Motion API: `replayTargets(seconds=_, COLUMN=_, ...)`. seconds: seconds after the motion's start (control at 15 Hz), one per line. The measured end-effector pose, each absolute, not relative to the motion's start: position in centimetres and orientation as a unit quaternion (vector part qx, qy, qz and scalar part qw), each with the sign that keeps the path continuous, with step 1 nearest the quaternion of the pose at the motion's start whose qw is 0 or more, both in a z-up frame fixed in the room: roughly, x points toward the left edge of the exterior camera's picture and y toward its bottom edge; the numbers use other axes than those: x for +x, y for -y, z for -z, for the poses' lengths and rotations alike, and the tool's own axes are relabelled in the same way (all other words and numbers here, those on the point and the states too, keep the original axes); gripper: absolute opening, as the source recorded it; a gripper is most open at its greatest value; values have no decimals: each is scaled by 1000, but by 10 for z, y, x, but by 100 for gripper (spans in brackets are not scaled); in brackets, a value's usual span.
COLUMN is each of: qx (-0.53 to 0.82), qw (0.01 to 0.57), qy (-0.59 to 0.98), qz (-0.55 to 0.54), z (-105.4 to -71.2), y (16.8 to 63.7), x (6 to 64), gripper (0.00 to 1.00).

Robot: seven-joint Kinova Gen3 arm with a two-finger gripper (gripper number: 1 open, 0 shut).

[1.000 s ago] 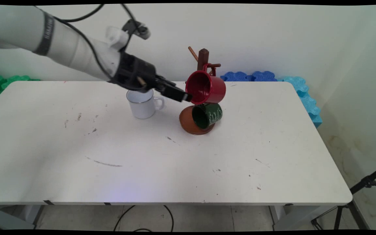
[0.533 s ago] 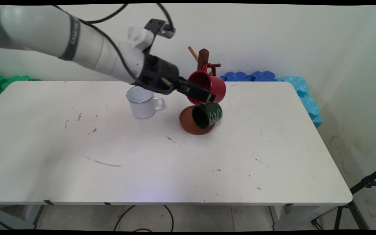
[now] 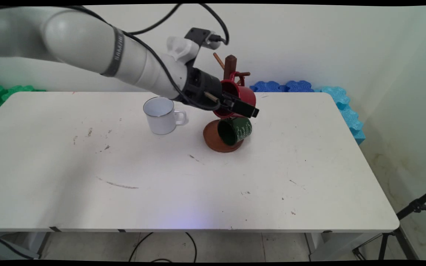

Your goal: Pick up the red mug from the rack, then place the picked object on the table

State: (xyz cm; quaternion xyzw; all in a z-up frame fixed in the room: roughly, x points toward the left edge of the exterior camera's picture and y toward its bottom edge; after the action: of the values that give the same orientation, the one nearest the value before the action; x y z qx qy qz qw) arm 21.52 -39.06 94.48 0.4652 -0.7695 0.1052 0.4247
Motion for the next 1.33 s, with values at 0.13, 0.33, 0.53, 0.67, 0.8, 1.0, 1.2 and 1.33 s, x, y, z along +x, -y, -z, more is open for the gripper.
replayTargets(seconds=0.13, qx=468, qw=422, qy=769, qz=-109, z=-940, y=395, x=211, gripper=100)
replayTargets(seconds=0.33, qx=470, qw=420, qy=768, qz=-112, z=-934, y=399, x=207, gripper=100)
replayTargets(seconds=0.53, qx=475, qw=419, qy=765, qz=-117, z=-929, y=403, x=203, gripper=0)
replayTargets(seconds=0.67, qx=477, qw=420, qy=763, qz=-119, z=-927, y=405, x=201, gripper=0)
replayTargets(seconds=0.8, qx=477, qw=421, qy=762, qz=-121, z=-926, y=406, x=200, gripper=0)
replayTargets(seconds=1.0, qx=476, qw=423, qy=761, qz=-123, z=-925, y=408, x=199, gripper=0)
replayTargets(seconds=1.2, qx=476, qw=426, qy=759, qz=-124, z=-925, y=407, x=198, gripper=0)
replayTargets(seconds=1.33, qx=475, qw=429, qy=759, qz=-123, z=-927, y=406, x=197, gripper=0)
